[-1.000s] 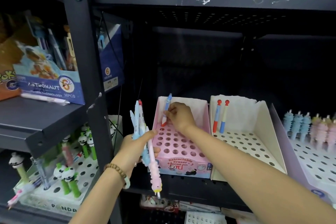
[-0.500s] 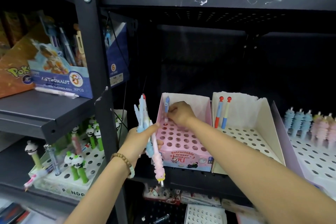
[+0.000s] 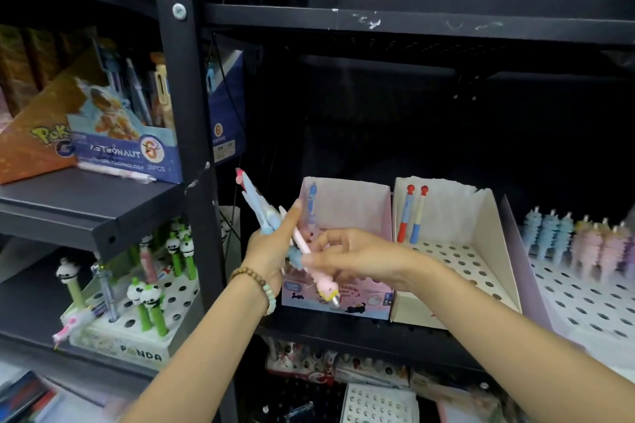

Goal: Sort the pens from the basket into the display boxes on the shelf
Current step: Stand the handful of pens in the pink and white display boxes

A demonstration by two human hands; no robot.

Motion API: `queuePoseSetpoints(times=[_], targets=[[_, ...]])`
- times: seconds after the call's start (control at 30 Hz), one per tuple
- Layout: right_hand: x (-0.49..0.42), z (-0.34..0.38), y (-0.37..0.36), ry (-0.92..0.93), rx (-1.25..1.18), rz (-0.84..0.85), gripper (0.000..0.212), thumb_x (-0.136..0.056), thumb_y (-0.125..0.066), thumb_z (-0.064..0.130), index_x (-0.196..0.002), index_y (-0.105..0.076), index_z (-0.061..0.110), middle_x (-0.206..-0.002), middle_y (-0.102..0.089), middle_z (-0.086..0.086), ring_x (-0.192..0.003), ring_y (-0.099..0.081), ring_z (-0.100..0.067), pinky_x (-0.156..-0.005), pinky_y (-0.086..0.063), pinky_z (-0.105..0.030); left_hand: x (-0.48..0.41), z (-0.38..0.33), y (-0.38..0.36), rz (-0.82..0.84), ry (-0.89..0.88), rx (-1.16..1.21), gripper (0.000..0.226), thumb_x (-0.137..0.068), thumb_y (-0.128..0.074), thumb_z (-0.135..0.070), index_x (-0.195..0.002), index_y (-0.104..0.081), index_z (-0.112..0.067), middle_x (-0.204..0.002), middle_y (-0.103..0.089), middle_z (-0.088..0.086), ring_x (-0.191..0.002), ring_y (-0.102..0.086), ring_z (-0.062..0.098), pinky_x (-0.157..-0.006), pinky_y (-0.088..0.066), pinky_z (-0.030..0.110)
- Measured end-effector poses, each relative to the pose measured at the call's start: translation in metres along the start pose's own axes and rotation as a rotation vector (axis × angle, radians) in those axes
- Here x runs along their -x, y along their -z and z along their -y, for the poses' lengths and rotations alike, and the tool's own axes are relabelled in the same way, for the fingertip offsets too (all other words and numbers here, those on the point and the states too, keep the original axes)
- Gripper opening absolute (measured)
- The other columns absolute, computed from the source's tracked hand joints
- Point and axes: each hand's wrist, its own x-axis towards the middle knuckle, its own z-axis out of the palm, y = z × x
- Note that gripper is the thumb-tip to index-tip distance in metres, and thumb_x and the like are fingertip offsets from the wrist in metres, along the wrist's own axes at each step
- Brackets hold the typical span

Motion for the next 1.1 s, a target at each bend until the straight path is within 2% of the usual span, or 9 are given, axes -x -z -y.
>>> queuePoseSetpoints(times=[0.07, 0.17, 0.3, 0.47, 0.6, 0.73, 0.9, 1.0, 1.1], targets=[[0.005, 0.000, 0.004, 0.009, 0.007, -0.024, 0.026, -0.081, -0.074, 0.023, -0.100, -0.057, 0.017, -0.080, -0.073, 0.002, -0.061, -0.063, -0.005, -0.051, -0.045, -0.013, -0.003, 0.000, -0.007, -0.032, -0.004, -0.009, 0.053, -0.066, -0.074, -0.057, -0.082, -0.063, -0.007, -0.077, -0.065, 0.008, -0.073, -0.063, 0.022, -0.082, -0.054, 0.042], [0.009, -0.002, 0.012, 0.027, -0.101, -0.163, 0.027, -0.082, -0.071, 0.010, -0.105, -0.057, 0.011, -0.080, -0.073, -0.006, -0.059, -0.064, -0.011, -0.049, -0.049, -0.019, -0.008, -0.002, -0.011, -0.083, -0.024, -0.011, 0.046, -0.075, -0.071, -0.052, -0.061, -0.062, -0.009, -0.047, -0.057, 0.001, -0.049, -0.057, 0.017, -0.059, -0.050, 0.031], [0.024, -0.004, 0.031, 0.123, -0.308, -0.416, 0.019, -0.084, -0.068, 0.017, -0.102, -0.065, 0.010, -0.085, -0.075, -0.006, -0.061, -0.067, -0.009, -0.059, -0.056, -0.017, -0.009, -0.007, -0.011, -0.042, -0.091, -0.045, 0.063, -0.084, -0.062, -0.050, -0.031, -0.057, -0.015, -0.041, -0.059, -0.003, -0.037, -0.058, 0.010, -0.039, -0.044, 0.017], [0.086, -0.008, 0.093, 0.256, -0.306, -0.809, 0.018, -0.085, -0.068, 0.029, -0.095, -0.069, 0.014, -0.078, -0.074, 0.003, -0.060, -0.063, -0.005, -0.056, -0.051, -0.016, 0.008, -0.012, -0.049, 0.164, -0.107, -0.035, 0.030, -0.089, -0.063, -0.030, -0.065, -0.068, -0.012, -0.057, -0.069, -0.004, -0.046, -0.062, 0.008, -0.043, -0.049, 0.021], [0.158, -0.027, 0.151, 0.252, -0.371, -0.996, 0.010, -0.085, -0.068, 0.025, -0.088, -0.070, 0.016, -0.075, -0.068, 0.005, -0.055, -0.059, 0.000, -0.055, -0.049, -0.012, 0.036, -0.003, -0.115, 0.355, -0.117, -0.172, 0.041, -0.092, -0.059, -0.021, -0.052, -0.063, -0.011, -0.061, -0.070, -0.002, -0.040, -0.058, 0.007, -0.038, -0.044, 0.017], [0.225, -0.060, 0.201, 0.169, -0.271, -1.078, 0.011, -0.087, -0.064, 0.014, -0.097, -0.064, 0.008, -0.089, -0.067, -0.003, -0.070, -0.068, -0.005, -0.061, -0.053, -0.013, 0.060, 0.011, -0.178, 0.509, -0.044, -0.087, 0.015, -0.092, -0.058, -0.020, -0.082, -0.064, -0.010, -0.067, -0.073, -0.005, -0.049, -0.064, 0.005, -0.043, -0.050, 0.020], [0.268, -0.098, 0.245, 0.046, -0.038, -1.235, 0.026, -0.086, -0.061, -0.005, -0.081, -0.043, 0.013, -0.074, -0.058, -0.011, -0.048, -0.063, -0.003, -0.054, -0.056, -0.018, 0.069, 0.033, -0.228, 0.557, 0.018, -0.104, 0.019, -0.092, -0.060, -0.025, -0.089, -0.065, -0.007, -0.063, -0.072, -0.005, -0.045, -0.061, 0.006, -0.043, -0.049, 0.019], [0.266, -0.116, 0.262, -0.033, 0.091, -1.211, 0.022, -0.087, -0.057, -0.008, -0.083, -0.044, 0.008, -0.075, -0.053, -0.015, -0.053, -0.063, -0.011, -0.050, -0.053, -0.016, 0.071, 0.043, -0.243, 0.563, 0.064, -0.091, 0.021, -0.088, -0.064, -0.025, -0.091, -0.066, -0.004, -0.063, -0.071, -0.002, -0.049, -0.064, 0.007, -0.044, -0.049, 0.019], [0.257, -0.129, 0.270, -0.122, 0.245, -1.139, 0.019, -0.088, -0.056, -0.007, -0.096, -0.043, 0.004, -0.085, -0.051, -0.017, -0.078, -0.059, -0.029, -0.075, -0.055, -0.037, 0.071, 0.050, -0.247, 0.540, 0.083, -0.118, 0.022, -0.083, -0.069, -0.027, -0.088, -0.067, -0.005, -0.061, -0.070, 0.002, -0.053, -0.067, 0.009, -0.045, -0.050, 0.019]])
